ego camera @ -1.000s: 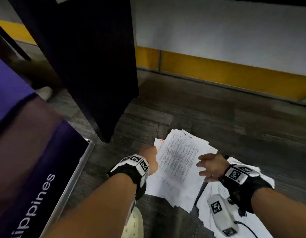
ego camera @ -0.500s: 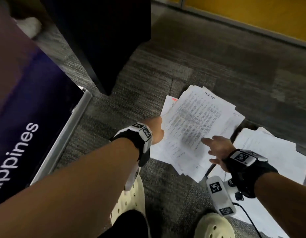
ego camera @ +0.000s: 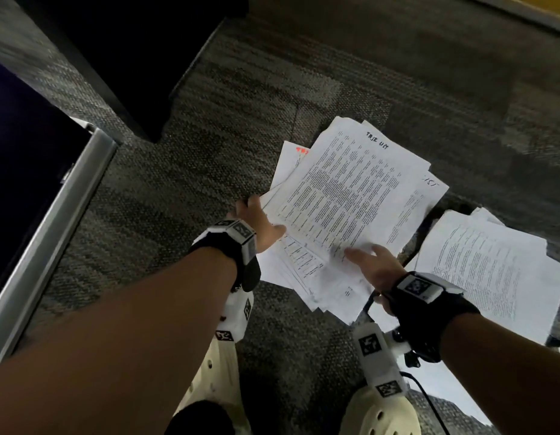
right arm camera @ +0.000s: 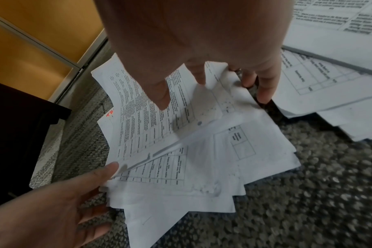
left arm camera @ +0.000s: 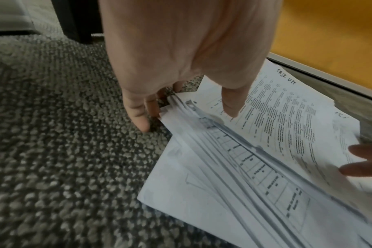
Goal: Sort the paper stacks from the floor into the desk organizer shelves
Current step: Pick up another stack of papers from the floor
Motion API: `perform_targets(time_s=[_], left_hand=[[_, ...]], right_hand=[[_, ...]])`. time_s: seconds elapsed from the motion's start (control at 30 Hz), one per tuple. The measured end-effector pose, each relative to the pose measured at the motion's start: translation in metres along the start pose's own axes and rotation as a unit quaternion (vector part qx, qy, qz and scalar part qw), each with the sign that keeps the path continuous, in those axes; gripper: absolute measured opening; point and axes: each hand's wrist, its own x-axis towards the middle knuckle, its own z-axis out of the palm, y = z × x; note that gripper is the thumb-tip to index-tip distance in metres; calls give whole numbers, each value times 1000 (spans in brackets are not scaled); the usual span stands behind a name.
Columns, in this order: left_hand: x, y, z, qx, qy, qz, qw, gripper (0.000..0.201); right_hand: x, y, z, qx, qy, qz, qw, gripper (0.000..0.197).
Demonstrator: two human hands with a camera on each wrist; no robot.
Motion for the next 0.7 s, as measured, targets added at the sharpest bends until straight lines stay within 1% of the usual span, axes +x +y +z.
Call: perform_targets(time_s=[0.03, 0.1, 0.17, 0.27, 0.37, 0.47, 0.53, 0.6, 0.7], left_hand=[[1, 0, 0, 0, 5, -11, 1000, 90], [2, 2, 0, -18, 9, -26, 999, 97], [5, 3, 2, -59, 1, -41, 997, 102], [9, 5, 5, -119, -5, -72, 990, 111], [10, 6, 6, -146, -13, -76, 986, 116], [14, 6, 10, -150, -21, -57, 987, 113], [27, -1, 24, -142, -23, -32, 989, 114], [35, -4, 35, -143, -29, -20, 989, 108], [15, 8, 21, -158, -21, -31, 987, 96]], right_hand=[[3, 1, 1, -14, 2, 2, 1000, 110], [10, 3, 2, -31, 14, 4, 999, 115], [9, 1, 3, -33, 25, 6, 999, 114], [8, -2, 4, -30, 19, 8, 999, 108], [8, -3, 5, -17, 22, 13, 1000, 108], [5, -2, 2, -28, 26, 18, 999, 105], [5, -1, 1, -32, 27, 18, 999, 106], [5, -1, 1, -30, 25, 19, 999, 105], [5, 0, 1, -17, 21, 20, 999, 91]])
